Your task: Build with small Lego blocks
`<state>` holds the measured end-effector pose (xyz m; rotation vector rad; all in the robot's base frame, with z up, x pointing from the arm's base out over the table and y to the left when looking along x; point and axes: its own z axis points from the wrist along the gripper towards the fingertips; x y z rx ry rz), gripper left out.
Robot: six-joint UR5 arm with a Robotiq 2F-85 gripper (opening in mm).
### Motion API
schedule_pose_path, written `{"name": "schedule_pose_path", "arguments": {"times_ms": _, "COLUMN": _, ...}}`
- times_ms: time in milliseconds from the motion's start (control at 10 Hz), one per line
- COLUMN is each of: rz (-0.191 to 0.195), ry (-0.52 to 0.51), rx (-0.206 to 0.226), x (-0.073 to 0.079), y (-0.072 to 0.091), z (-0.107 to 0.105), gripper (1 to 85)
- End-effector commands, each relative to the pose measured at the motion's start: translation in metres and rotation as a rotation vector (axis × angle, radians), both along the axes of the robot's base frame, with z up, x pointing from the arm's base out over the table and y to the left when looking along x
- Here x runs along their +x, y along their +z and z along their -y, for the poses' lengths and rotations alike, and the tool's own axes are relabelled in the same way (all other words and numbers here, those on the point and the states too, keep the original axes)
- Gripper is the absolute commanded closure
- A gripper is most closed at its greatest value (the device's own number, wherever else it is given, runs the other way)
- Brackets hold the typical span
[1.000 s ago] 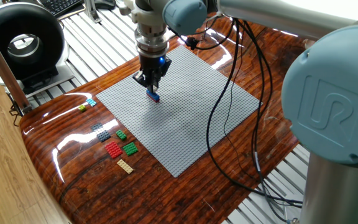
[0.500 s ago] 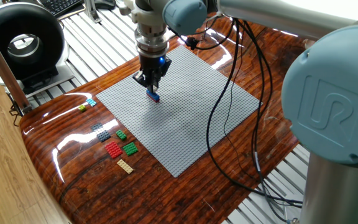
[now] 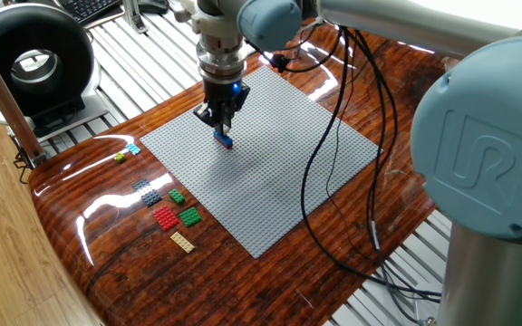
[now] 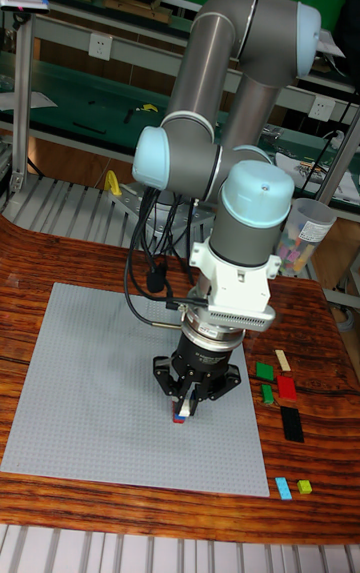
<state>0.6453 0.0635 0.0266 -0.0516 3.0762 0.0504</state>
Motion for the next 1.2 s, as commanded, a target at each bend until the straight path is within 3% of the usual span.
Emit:
{"name": "schedule_pose_path", "arguments": {"times_ms": 0, "rz": 0.001, "ry": -0.009, "rx": 0.009, "x": -0.001, "y": -0.0007, "z": 0.0004, "gripper": 84.3}}
{"name": "schedule_pose_path", "arguments": {"times_ms": 200, "rz": -0.007, "ry": -0.019, "rx": -0.009, "x": -0.003, "y": -0.001, "z": 0.0052, "gripper": 82.0}}
{"name": "schedule_pose_path", "arguments": {"times_ms": 300, "rz": -0.01, "ry": -0.015, "rx": -0.006, "x": -0.0038, "y": -0.0009, "z": 0.0045, "gripper": 70.0}}
{"name": "schedule_pose_path", "arguments": {"times_ms": 400, "rz": -0.011, "ry": -0.012, "rx": -0.008, "x": -0.0042, "y": -0.0009, "z": 0.0049, "gripper": 69.7}}
{"name": "schedule_pose_path", "arguments": {"times_ms": 600, "rz": -0.016, "ry": -0.001, "rx": -0.004, "x": -0.0055, "y": -0.0008, "z": 0.0039, "gripper": 59.0}}
{"name": "schedule_pose_path", "arguments": {"times_ms": 1100, "rz": -0.015, "ry": 0.009, "rx": -0.001, "x": -0.0053, "y": -0.0003, "z": 0.0031, "gripper": 57.0}}
